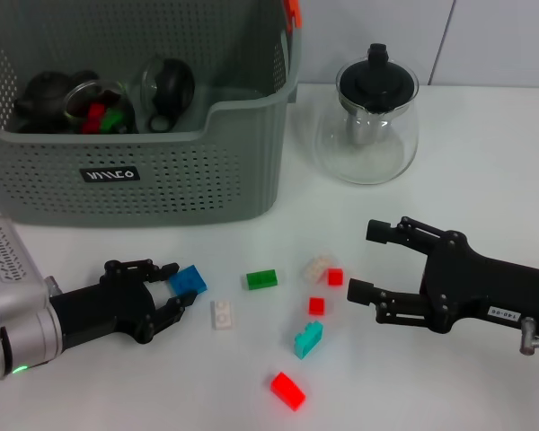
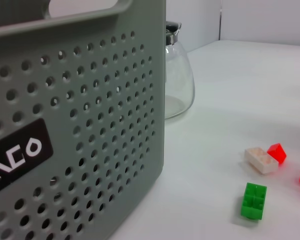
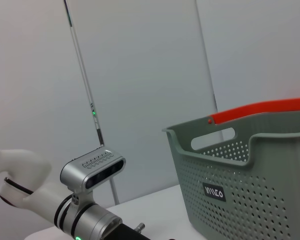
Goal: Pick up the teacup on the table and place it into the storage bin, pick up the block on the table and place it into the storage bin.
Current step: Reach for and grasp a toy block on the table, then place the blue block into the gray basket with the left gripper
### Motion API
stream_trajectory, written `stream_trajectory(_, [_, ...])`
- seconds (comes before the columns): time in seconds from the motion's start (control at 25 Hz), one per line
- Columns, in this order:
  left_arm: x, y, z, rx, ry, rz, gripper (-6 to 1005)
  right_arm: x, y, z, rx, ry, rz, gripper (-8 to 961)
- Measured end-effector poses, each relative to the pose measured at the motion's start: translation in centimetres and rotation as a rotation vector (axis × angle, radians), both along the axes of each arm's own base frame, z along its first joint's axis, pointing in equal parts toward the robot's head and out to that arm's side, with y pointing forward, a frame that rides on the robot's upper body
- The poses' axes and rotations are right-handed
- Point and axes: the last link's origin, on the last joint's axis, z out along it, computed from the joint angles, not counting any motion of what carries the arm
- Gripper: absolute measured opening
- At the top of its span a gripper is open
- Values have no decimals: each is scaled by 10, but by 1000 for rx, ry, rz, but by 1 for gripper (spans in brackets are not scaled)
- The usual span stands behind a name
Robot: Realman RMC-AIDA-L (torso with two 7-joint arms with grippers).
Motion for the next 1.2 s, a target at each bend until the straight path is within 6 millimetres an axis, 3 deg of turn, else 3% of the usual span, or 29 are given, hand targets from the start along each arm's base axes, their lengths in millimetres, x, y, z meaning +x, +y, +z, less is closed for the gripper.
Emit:
stream_trajectory(0.12, [3,0,3,2,-28,-2,417,0,0,0,-1,0,-1,943])
stream_trajectory(0.28, [7,-1,23,-9,-109,6,421,0,0,2,2,5,1,943])
stream_trajectory(0.8, [48,-9,128,-59,-493,-166,437,0,0,2,5,8,0,942])
stream_trajectory(1.04, [62,17,178,61,-708,-93,444,-2,2,2,8,9,6,943])
stream_trajectory(1.2, [68,46,202,112,-709,12,449,-4,2,1,11,11,14,943])
